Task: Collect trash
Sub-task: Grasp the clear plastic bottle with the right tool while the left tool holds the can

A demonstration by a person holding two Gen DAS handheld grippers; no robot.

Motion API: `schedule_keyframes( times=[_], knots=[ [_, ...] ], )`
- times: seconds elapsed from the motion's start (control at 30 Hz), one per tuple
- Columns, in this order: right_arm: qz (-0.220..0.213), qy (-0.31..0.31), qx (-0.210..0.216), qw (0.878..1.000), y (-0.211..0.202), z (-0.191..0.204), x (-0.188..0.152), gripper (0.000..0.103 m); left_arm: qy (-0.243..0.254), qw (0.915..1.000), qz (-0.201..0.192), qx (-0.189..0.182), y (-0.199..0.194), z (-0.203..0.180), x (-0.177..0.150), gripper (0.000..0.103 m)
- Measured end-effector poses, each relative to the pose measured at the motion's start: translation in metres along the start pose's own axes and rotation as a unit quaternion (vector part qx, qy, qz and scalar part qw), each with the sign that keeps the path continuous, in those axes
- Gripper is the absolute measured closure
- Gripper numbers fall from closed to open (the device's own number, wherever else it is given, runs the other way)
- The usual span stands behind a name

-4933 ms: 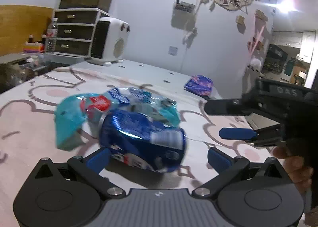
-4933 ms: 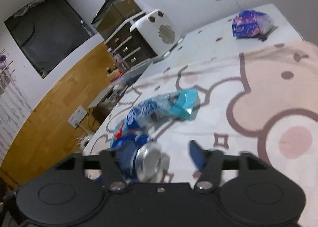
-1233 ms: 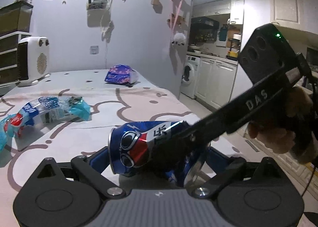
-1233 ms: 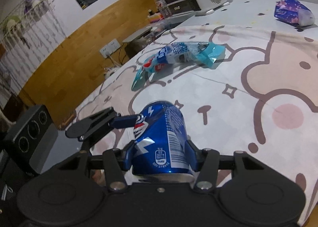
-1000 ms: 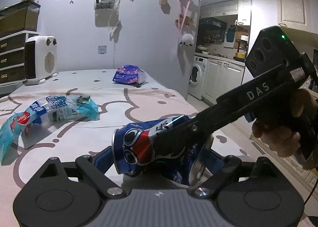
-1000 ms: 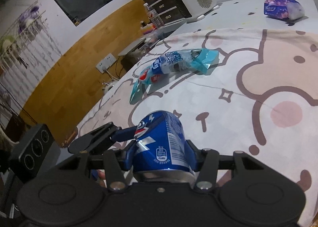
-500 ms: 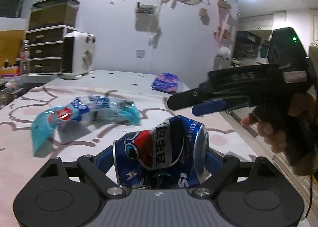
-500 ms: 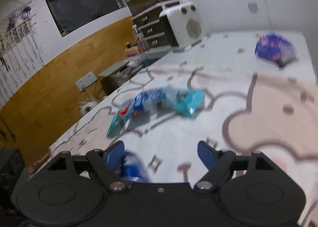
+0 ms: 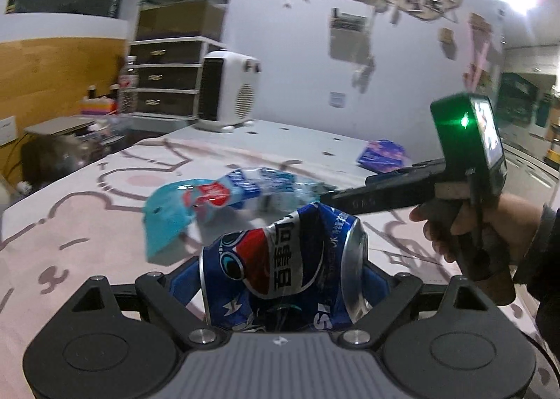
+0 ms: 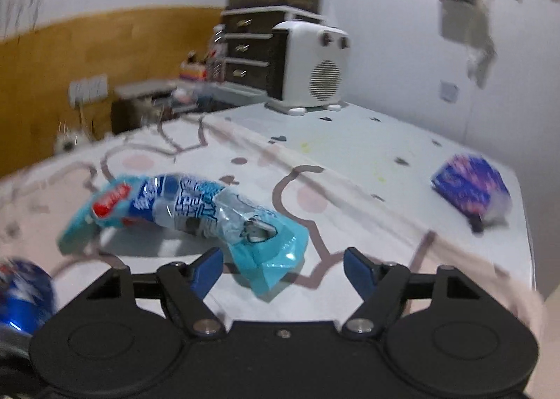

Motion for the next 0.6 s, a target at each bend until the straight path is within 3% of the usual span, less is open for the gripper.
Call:
schedule_keyframes(
  times=[0.23, 0.33, 0.43, 0.6],
  knots=[
    [-0.008, -0.031, 0.010, 0.999, 0.027, 0.009, 0.002, 0.031, -0.008, 0.9999, 0.010, 0.009, 0.005, 0.006, -0.002, 0.013],
    [0.012, 0.002, 0.023, 1.000, 0.032, 0.011, -0.005, 0.055, -0.015, 0.9998, 0.009, 0.010, 0.005, 0.008, -0.003, 0.013],
    [0.012, 0.000, 0.015, 1.000, 0.027, 0.016, -0.013, 0.071, -0.022, 0.9995, 0.008, 0.022, 0.004, 0.013, -0.003, 0.013],
    [0.023, 0.042, 0.009, 0.999, -0.002, 0.014, -0.023, 0.076, -0.029, 0.9990, 0.001, 0.033, 0.002, 0.018, -0.002, 0.013]
  ],
)
Point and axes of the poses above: each gripper's, at about its wrist camera, not at the fingertips, and y roughly the way its jaws point, z to its left, x to its top, the point moved 5 cm from there along y, roughly the way its jaws point, and after that the axes turned 7 degrees about y, right-handed, at the moved point
